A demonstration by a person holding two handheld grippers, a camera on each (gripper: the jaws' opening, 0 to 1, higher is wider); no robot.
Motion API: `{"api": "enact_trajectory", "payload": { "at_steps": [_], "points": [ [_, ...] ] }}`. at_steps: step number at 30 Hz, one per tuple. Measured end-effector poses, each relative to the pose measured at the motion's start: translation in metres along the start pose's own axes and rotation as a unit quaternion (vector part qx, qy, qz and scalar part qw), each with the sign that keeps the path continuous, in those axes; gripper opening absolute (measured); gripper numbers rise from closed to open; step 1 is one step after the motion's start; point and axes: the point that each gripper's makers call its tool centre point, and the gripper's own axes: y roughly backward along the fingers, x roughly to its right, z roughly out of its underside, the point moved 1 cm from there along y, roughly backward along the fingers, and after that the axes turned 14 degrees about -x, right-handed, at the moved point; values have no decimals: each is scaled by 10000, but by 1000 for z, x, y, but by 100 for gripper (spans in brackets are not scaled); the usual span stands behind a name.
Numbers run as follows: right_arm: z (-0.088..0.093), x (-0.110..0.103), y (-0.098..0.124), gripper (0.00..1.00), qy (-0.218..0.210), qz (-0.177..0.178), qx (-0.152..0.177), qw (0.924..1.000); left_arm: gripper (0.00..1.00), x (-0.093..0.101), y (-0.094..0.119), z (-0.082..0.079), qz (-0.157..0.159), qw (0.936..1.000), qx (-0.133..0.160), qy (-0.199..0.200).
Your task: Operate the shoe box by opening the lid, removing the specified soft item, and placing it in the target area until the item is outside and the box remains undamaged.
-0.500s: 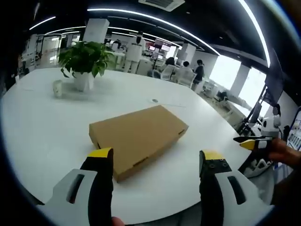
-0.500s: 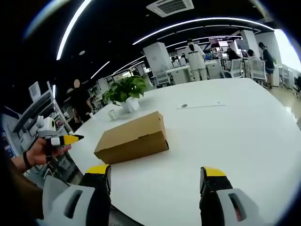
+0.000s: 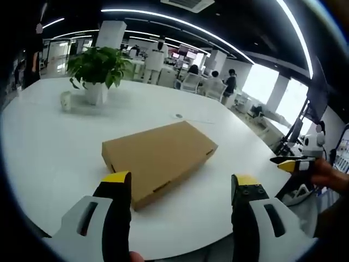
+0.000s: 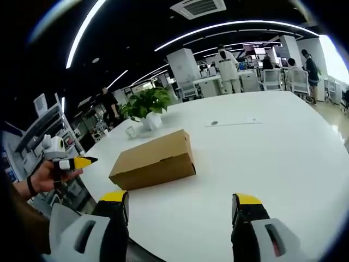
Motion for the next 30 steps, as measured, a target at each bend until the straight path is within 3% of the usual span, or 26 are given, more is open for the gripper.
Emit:
{"api": "enact_trajectory", "payload": {
  "at_steps": [30],
  "points": [
    [2, -3, -3, 75, 29, -32, -45, 10000, 73, -3, -1, 6, -3, 10000, -32, 55]
  ]
}}
